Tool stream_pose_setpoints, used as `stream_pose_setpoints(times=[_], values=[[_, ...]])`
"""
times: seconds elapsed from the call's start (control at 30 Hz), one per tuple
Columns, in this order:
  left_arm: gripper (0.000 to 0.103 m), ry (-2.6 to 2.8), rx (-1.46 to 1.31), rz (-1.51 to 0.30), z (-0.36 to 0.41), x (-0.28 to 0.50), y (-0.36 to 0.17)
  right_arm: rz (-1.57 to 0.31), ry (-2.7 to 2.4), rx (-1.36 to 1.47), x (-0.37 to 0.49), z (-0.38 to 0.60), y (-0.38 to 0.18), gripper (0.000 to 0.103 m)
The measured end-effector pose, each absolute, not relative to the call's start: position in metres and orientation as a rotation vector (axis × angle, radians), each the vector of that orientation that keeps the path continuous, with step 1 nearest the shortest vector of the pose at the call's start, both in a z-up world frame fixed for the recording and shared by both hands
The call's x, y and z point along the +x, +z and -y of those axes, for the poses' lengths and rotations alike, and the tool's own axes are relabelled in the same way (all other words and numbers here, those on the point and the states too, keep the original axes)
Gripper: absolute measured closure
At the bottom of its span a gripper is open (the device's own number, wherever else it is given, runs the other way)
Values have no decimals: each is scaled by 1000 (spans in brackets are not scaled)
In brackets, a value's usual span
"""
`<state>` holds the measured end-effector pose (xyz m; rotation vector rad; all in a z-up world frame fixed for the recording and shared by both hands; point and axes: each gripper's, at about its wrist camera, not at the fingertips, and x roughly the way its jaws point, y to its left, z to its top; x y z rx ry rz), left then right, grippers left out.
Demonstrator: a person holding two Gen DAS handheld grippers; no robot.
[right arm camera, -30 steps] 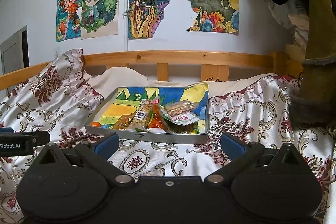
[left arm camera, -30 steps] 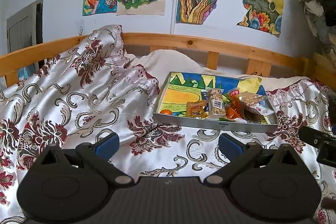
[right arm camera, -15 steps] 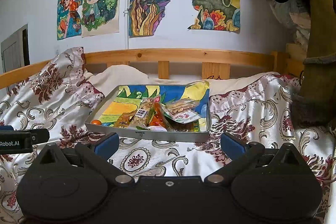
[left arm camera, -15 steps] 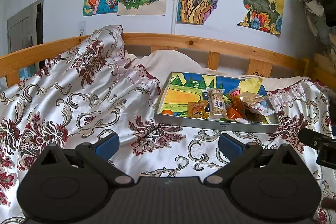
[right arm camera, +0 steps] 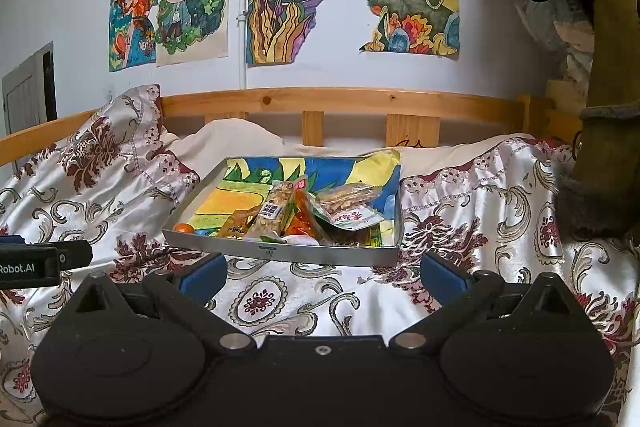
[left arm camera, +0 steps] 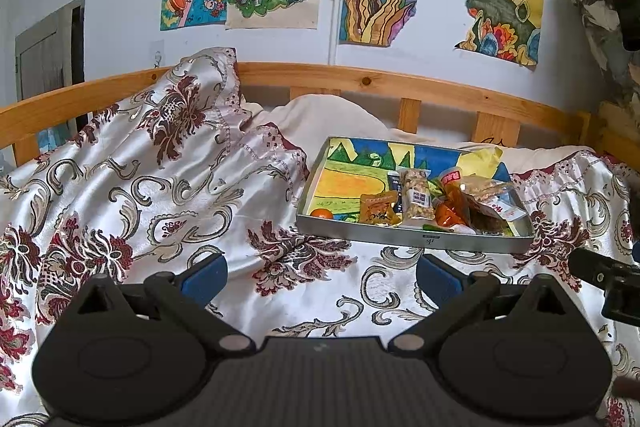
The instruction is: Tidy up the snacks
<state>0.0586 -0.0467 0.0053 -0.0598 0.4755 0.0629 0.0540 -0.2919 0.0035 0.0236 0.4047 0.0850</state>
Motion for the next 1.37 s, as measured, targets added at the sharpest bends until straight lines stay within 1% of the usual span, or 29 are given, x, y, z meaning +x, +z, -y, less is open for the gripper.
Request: stream_pose_setpoints(times=[0.47, 0.97, 1.37], values=[[1, 80, -45, -468, 46, 58, 3, -412, 87, 16, 54, 289, -1, 1], [1, 96, 18, -493, 51, 55, -2, -467, 61, 31, 63, 292, -5, 1], [1, 115, -6, -509, 38, 58, -7, -496, 73, 18, 67, 287, -10, 1]])
